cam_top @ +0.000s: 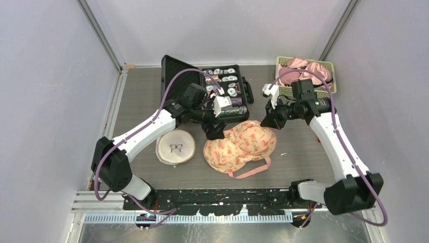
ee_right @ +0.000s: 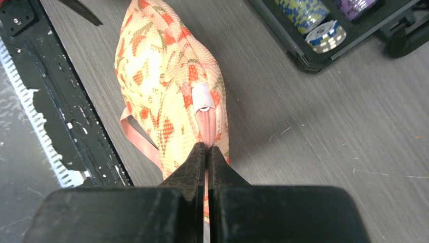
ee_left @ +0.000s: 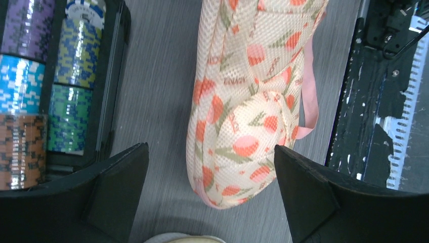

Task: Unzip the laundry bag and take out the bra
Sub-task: Unzip the laundry bag at the center of the board.

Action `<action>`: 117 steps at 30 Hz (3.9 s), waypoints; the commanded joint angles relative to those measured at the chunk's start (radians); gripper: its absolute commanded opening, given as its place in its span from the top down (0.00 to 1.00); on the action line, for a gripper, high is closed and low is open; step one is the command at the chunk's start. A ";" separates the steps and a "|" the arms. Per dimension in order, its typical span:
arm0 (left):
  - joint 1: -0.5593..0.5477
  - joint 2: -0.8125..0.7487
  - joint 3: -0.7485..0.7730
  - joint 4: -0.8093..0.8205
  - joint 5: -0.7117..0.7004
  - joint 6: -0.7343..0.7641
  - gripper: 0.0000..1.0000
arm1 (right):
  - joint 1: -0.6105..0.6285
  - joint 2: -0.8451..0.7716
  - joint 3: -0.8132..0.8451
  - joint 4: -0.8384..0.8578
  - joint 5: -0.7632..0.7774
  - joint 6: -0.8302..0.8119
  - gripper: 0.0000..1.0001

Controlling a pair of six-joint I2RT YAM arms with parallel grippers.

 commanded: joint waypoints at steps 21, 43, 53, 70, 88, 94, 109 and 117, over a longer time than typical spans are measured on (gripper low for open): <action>-0.130 -0.054 0.008 0.356 0.090 -0.016 0.18 | 0.188 -0.284 -0.047 0.257 0.042 0.058 1.00; -0.168 -0.119 -0.026 0.368 0.067 0.007 0.67 | 0.253 -0.335 -0.051 0.315 0.068 0.126 1.00; -0.169 -0.143 -0.019 0.356 0.059 0.032 1.00 | 0.257 -0.357 -0.079 0.283 0.055 0.143 0.57; -0.240 -0.182 -0.025 0.313 0.011 0.195 1.00 | 0.271 -0.281 -0.063 0.229 -0.010 0.121 0.53; -0.240 -0.199 -0.029 0.300 0.031 0.141 0.71 | 0.293 -0.331 -0.118 0.252 0.000 0.020 0.99; -0.240 -0.187 -0.023 0.300 0.031 0.115 0.68 | 0.292 -0.340 -0.127 0.264 0.003 0.025 1.00; -0.240 -0.154 -0.010 0.355 0.043 -0.036 0.72 | 0.294 -0.353 -0.133 0.271 0.012 0.039 1.00; -0.240 -0.160 -0.014 0.343 0.050 -0.023 0.98 | 0.294 -0.362 -0.147 0.284 0.014 0.056 1.00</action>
